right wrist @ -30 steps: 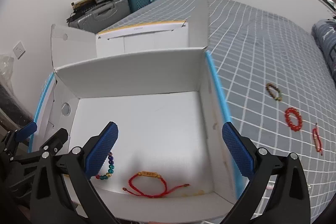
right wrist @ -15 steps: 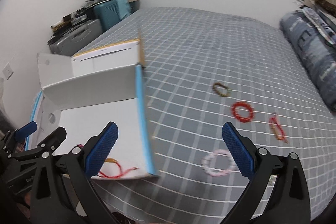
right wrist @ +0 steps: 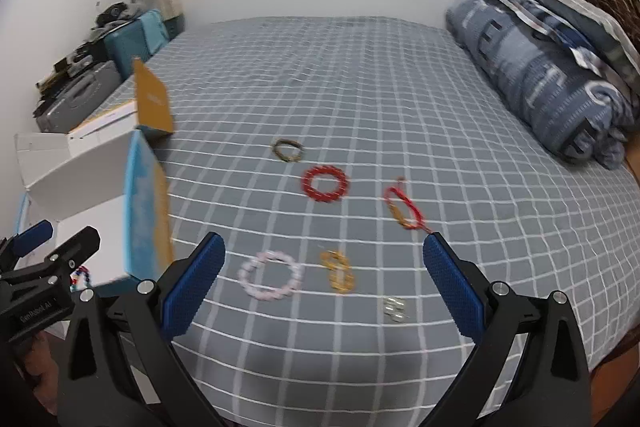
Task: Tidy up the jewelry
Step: 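Move both tools back over the remaining jewelry on the bed, then grasp the pink-white bead bracelet with left tool while right tool grasps pearl earrings, then carry the pink bracelet and pearl earrings toward the white box, then open left tool to drop pink bracelet while right tool drops pearl earrings in box, then move both tools back over the remaining bracelets on the bed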
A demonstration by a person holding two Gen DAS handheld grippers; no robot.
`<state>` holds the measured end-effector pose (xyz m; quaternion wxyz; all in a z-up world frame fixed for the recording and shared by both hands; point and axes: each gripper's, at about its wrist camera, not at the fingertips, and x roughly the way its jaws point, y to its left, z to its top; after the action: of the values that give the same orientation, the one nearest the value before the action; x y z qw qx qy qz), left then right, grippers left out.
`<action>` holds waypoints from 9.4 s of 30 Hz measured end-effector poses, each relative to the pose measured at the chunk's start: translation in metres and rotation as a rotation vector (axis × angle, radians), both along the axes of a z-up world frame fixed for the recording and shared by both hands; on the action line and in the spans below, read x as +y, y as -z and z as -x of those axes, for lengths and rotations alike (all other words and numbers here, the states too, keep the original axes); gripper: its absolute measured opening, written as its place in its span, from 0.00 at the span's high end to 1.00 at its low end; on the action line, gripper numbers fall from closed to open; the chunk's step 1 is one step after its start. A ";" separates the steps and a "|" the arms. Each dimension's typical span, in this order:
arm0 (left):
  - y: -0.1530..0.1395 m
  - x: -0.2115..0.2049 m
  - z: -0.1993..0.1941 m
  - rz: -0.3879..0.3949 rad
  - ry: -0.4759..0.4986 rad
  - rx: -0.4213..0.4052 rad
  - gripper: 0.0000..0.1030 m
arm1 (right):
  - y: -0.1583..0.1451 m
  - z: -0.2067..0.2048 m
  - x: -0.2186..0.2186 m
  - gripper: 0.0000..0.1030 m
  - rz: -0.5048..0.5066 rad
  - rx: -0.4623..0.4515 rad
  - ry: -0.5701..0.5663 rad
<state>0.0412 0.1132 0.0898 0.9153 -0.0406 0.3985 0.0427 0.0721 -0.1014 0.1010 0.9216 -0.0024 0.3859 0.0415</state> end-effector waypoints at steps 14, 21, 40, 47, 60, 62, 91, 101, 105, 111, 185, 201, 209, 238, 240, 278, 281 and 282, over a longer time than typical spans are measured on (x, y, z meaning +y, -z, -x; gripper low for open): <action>0.057 -0.078 -0.049 0.012 0.150 0.111 0.06 | 0.062 -0.012 -0.063 0.07 -0.017 0.116 0.028; 0.097 -0.102 -0.073 -0.112 0.149 0.151 0.06 | 0.098 -0.027 -0.067 0.07 -0.032 0.197 -0.001; 0.148 -0.111 -0.105 -0.023 0.168 0.251 0.06 | 0.152 -0.054 -0.079 0.13 -0.027 0.312 0.004; 0.162 -0.109 -0.114 0.007 0.162 0.282 0.06 | 0.166 -0.061 -0.080 0.25 -0.042 0.357 -0.005; 0.164 -0.107 -0.116 -0.008 0.152 0.288 0.58 | 0.171 -0.064 -0.076 0.64 -0.023 0.392 -0.026; 0.162 -0.108 -0.115 -0.011 0.165 0.284 0.71 | 0.172 -0.066 -0.075 0.71 -0.021 0.398 -0.019; 0.121 -0.102 -0.095 0.035 0.180 0.178 0.80 | 0.142 -0.058 -0.086 0.78 -0.107 0.326 0.029; 0.105 -0.103 -0.088 0.037 0.193 0.117 0.80 | 0.129 -0.056 -0.086 0.78 -0.096 0.245 0.047; 0.100 -0.106 -0.084 0.031 0.202 0.095 0.80 | 0.126 -0.056 -0.086 0.78 -0.091 0.219 0.059; 0.092 -0.105 -0.079 0.001 0.194 0.066 0.80 | 0.116 -0.054 -0.081 0.78 -0.078 0.174 0.054; 0.010 0.168 0.049 0.013 -0.262 -0.065 0.80 | 0.034 -0.012 0.273 0.78 0.019 -0.018 -0.474; 0.066 0.223 0.034 0.064 -0.345 0.151 0.80 | 0.089 -0.031 0.316 0.78 0.109 0.194 -0.484; 0.073 0.225 0.032 0.049 -0.350 0.179 0.79 | 0.096 -0.035 0.319 0.77 0.115 0.233 -0.469; 0.029 0.219 0.049 -0.029 -0.422 0.037 0.06 | 0.052 -0.027 0.288 0.07 0.050 0.063 -0.389; 0.026 0.215 0.048 -0.034 -0.421 0.029 0.06 | 0.048 -0.026 0.280 0.07 0.042 0.054 -0.380; 0.021 -0.039 -0.028 0.014 0.019 0.029 0.06 | 0.020 -0.048 -0.014 0.07 -0.015 0.027 0.060; 0.032 -0.060 -0.039 0.008 0.056 0.054 0.06 | 0.032 -0.062 -0.031 0.07 0.000 0.064 0.071; 0.038 -0.069 -0.043 0.004 0.068 0.063 0.06 | 0.036 -0.066 -0.034 0.07 0.006 0.073 0.072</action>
<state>0.0843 0.0446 0.0520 0.9032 -0.0275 0.4283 0.0121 0.1384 -0.1359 0.0653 0.9078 0.0101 0.4192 0.0072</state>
